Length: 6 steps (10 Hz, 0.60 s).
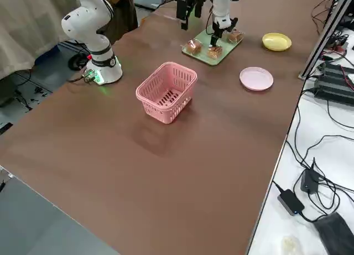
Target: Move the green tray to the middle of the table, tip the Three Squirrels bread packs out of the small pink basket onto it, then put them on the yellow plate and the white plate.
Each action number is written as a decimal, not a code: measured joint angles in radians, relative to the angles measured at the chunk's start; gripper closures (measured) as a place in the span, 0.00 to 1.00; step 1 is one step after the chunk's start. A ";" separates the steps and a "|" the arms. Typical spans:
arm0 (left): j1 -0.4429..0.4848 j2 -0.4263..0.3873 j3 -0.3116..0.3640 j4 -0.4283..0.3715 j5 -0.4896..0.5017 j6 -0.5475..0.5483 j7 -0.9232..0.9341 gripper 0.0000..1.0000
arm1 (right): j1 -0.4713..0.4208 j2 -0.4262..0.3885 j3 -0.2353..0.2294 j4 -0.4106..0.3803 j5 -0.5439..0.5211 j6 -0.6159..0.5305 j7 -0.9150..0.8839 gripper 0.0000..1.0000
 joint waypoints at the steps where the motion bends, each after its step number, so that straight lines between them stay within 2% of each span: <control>1: -0.011 0.001 0.000 0.002 0.000 0.000 -0.007 0.00 | 0.000 0.000 0.000 0.001 0.000 0.000 0.000 0.02; 3: -0.012 0.004 0.001 0.004 0.000 0.028 -0.010 0.00 | 0.002 0.000 0.002 0.002 0.000 0.000 0.000 0.02; 6: -0.010 0.026 0.007 0.005 0.000 0.195 -0.037 0.00 | 0.002 0.000 0.003 0.007 0.000 0.000 -0.001 0.02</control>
